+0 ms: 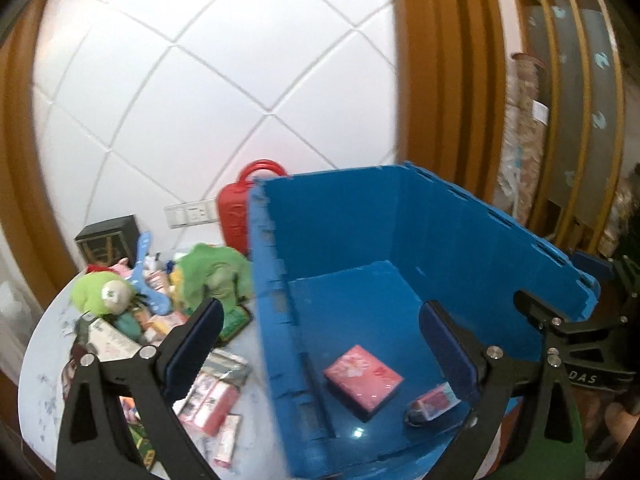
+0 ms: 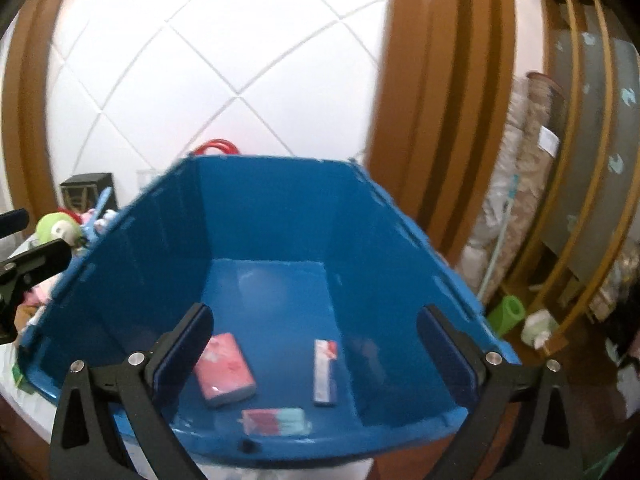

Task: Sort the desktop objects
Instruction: 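Open the left tool to drop the tissue pack while the right drops the Kotex pack, then move both tools back from the crate toward the heap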

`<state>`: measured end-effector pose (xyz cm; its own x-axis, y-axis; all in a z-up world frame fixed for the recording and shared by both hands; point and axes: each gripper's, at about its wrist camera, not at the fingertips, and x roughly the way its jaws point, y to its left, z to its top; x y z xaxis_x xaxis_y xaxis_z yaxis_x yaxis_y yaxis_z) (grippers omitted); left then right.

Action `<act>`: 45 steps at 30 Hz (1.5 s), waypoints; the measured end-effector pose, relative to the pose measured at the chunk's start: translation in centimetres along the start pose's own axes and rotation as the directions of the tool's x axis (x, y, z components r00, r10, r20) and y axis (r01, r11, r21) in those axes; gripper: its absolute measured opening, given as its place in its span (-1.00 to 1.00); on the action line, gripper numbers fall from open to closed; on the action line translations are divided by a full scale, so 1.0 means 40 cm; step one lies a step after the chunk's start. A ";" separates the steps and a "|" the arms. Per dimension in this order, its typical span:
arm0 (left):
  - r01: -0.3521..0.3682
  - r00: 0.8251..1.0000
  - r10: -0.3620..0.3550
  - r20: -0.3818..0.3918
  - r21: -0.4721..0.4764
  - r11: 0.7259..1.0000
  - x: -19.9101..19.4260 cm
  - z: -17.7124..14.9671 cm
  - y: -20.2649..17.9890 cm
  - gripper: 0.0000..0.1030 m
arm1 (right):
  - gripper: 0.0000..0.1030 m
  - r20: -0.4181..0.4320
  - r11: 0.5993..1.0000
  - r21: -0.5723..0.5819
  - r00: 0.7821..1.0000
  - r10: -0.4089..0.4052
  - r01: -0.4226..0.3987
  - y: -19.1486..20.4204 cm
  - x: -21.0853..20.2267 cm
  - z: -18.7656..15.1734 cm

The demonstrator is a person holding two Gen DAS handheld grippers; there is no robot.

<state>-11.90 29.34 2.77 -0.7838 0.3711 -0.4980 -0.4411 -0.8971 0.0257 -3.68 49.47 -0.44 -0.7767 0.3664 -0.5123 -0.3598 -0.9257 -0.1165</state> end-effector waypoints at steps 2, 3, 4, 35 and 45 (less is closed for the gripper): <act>-0.024 1.000 0.024 0.002 -0.023 0.999 -0.007 -0.007 0.044 0.94 | 0.99 0.020 1.000 -0.018 1.000 0.022 -0.021 0.039 -0.004 0.015; -0.035 0.999 0.035 0.001 -0.035 0.999 -0.008 -0.009 0.068 0.94 | 0.99 0.029 0.999 -0.029 0.999 0.037 -0.036 0.065 -0.006 0.024; -0.043 0.999 0.043 0.001 -0.046 0.998 -0.010 -0.012 0.092 0.94 | 0.99 0.035 0.998 -0.036 0.998 0.046 -0.045 0.083 -0.008 0.030; -0.082 0.939 0.054 -0.341 -0.070 0.994 0.103 -0.412 0.905 0.94 | 1.00 -0.224 0.979 -0.029 0.956 0.192 -0.203 0.871 0.177 -0.051; -0.044 0.893 0.010 -0.451 -0.065 0.997 0.133 -0.546 0.846 0.94 | 1.00 -0.408 0.979 0.003 0.894 0.185 -0.202 0.879 0.276 -0.201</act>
<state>-21.46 -4.29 -17.93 -0.5070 0.2140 -0.8349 -0.3764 -0.9264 -0.0089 -20.76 20.22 -17.03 -0.5500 0.1176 -0.8269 -0.1974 -0.9803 -0.0081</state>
